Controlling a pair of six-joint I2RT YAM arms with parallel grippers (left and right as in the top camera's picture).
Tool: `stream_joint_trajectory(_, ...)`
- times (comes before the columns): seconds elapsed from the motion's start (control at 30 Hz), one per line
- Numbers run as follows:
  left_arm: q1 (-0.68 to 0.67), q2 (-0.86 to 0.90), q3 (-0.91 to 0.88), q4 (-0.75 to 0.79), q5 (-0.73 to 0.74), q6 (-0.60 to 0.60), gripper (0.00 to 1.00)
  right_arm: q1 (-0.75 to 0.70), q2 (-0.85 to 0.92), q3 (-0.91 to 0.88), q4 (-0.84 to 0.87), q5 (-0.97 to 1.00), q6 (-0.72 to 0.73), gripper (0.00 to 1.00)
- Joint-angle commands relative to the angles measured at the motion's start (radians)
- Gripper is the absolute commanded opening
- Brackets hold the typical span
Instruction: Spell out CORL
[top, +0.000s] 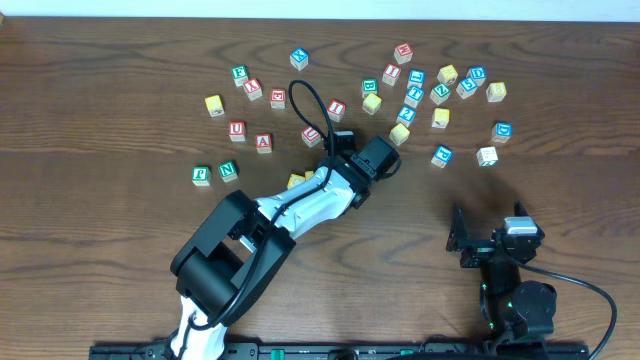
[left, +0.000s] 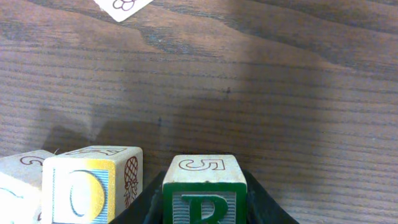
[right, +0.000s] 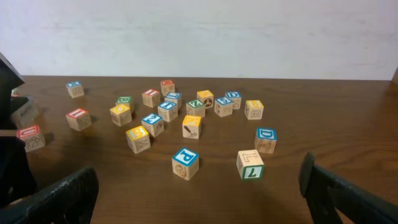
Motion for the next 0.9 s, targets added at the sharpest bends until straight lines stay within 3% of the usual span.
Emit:
stream_joint_trajectory(0.0,0.002,0.026,-0.01,-0.005,0.005,-0.01,0.46,-0.005,0.0,-0.001,-0.003,0.001,-0.004,0.99)
stream_joint_trajectory(0.1,0.002,0.026,-0.01,0.004,0.004,-0.008,0.64,-0.005,0.0,-0.001,-0.003,0.002,-0.004,0.99)
stream_joint_trajectory(0.53,0.002,0.005,0.007,0.019,0.004,0.037,0.64,-0.005,0.0,-0.001,-0.003,0.001,-0.004,0.99)
stream_joint_trajectory(0.87,0.002,-0.156,0.021,0.042,-0.094,0.115,0.64,-0.005,0.0,-0.001,-0.003,0.001,-0.004,0.99)
